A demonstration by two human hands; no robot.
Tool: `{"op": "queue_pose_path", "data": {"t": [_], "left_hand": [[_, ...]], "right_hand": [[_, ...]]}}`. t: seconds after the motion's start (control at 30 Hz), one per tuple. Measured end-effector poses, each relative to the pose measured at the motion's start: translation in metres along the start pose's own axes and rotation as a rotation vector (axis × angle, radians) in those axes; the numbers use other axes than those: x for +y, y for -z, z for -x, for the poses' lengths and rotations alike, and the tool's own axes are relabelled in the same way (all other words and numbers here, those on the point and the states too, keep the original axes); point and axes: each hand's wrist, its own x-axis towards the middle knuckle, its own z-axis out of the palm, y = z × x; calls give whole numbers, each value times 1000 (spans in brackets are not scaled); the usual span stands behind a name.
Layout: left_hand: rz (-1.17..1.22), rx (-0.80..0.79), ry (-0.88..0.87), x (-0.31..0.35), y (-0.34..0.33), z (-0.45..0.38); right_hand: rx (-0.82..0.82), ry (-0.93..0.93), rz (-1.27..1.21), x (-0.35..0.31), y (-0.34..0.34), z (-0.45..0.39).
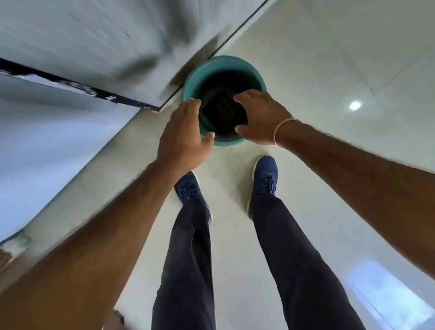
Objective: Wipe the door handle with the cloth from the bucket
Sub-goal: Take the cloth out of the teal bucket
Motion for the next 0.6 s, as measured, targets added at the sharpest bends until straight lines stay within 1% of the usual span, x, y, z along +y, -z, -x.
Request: {"op": "queue_pose_path", "data": {"t": [0.07, 0.13, 0.2, 0.3, 0.37, 0.43, 0.53, 0.6], "left_hand": [[2, 15, 32, -22, -27, -24], [-17, 7, 64, -46, -57, -42], [-43, 14, 61, -68, -83, -60], [-88, 62, 42, -89, -107, -76], [-85, 63, 40, -101, -117, -82], [-83, 67, 13, -107, -122, -85], [-91, 100, -8, -111, -128, -84], [-84, 120, -8, -112, -132, -84]], "right_hand": [[-23, -4, 9, 11, -24, -36], [-79, -32, 21, 23, -54, -75], [-113, -64, 30, 33, -84, -116], [-134, -116, 25, 48, -118, -169], [-152, -168, 14, 56, -141, -199], [-185, -187, 52, 63, -159, -221], [-224, -149, 92, 70, -175, -243], [-210, -59, 151, 72, -186, -255]]}}
